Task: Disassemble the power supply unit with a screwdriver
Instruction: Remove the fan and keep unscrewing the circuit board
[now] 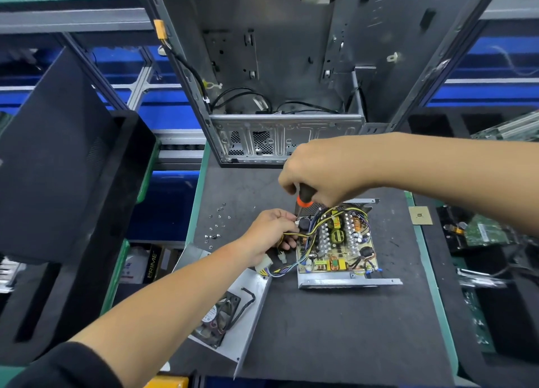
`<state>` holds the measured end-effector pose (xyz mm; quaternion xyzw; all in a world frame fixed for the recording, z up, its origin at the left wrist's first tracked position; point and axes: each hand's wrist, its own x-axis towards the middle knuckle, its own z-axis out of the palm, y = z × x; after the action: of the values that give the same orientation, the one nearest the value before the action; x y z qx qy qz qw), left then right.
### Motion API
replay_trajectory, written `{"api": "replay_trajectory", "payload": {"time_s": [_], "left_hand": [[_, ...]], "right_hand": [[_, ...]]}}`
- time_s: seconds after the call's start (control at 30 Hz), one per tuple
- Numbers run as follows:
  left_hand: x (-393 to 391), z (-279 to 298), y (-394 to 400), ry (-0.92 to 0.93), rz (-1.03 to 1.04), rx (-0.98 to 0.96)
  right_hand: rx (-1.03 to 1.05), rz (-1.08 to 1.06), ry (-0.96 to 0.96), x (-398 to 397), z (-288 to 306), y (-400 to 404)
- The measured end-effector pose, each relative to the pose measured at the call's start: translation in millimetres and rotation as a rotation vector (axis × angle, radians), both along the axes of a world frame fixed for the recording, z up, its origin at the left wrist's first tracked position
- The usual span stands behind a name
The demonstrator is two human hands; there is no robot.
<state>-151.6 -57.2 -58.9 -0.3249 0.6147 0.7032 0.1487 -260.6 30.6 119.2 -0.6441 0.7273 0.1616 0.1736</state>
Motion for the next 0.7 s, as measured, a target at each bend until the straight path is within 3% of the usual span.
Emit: {"api": "replay_trajectory", "payload": {"time_s": [0.07, 0.23, 0.37, 0.53, 0.7], "left_hand": [[-2, 0, 1, -0.002, -0.008, 0.003], [-8, 0, 0, -0.046, -0.053, -0.003], [-9, -1, -1, -0.060, -0.055, -0.022], [-11, -2, -4, -0.061, -0.064, -0.030], [-11, -2, -5, -0.051, -0.099, -0.035]], "right_hand": [[-0.001, 0.022, -0.011, -3, 2, 2], [0.116, -0.206, -0.067, -3, -2, -8], [0.014, -0.079, -0.011, -3, 1, -4], [-0.068, -0.070, -0.109, -8, 3, 3], [-0.112, -0.044, -0.072, -7, -5, 7]]}}
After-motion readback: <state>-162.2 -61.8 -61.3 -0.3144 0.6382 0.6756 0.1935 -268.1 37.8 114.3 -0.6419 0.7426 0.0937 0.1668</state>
